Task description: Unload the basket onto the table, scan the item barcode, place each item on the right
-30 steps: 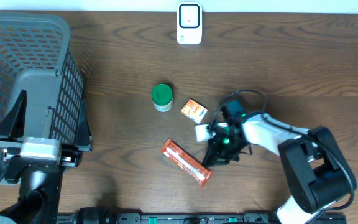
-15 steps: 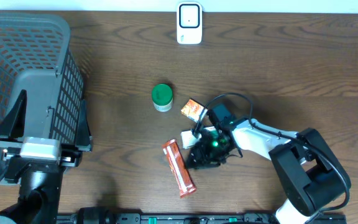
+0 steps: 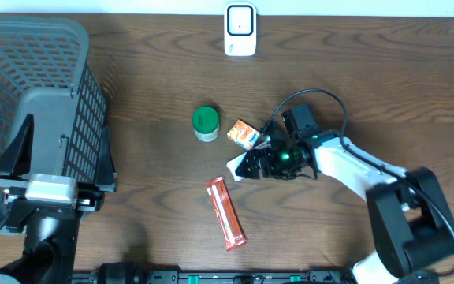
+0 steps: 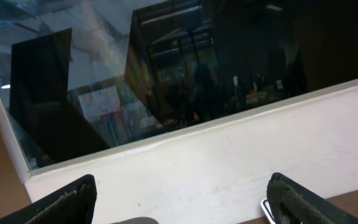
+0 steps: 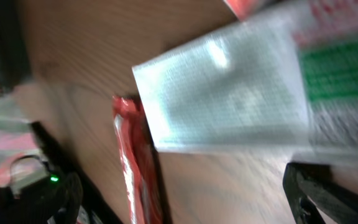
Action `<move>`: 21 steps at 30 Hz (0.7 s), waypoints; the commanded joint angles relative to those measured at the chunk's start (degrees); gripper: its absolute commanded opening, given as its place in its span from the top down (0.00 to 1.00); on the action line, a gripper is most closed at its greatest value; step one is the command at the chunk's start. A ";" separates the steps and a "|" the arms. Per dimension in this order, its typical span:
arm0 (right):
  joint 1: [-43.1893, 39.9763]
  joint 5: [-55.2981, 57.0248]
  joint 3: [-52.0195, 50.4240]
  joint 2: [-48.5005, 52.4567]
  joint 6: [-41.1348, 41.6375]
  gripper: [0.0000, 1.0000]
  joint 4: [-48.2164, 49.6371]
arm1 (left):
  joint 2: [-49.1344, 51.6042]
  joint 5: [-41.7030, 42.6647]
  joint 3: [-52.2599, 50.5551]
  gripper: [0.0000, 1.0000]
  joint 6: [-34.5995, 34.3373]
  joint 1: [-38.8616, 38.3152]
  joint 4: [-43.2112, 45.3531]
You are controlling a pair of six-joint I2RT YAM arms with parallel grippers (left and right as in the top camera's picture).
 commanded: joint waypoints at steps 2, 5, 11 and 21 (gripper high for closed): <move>1.31 4.33 -0.46 -8.63 -3.63 0.01 -5.49 | -0.35 0.70 0.02 0.13 -0.28 0.28 0.31; 2.34 4.94 -0.48 -13.40 -8.26 0.01 -10.60 | -0.35 0.70 0.00 0.13 -0.28 0.28 0.39; 3.67 4.96 -1.81 -14.43 -10.71 0.01 -10.10 | -2.21 0.72 0.02 0.13 -0.31 0.28 1.57; 8.50 1.38 -6.86 -11.56 -4.02 0.01 -0.72 | -10.84 0.72 0.00 0.13 -0.31 0.28 0.07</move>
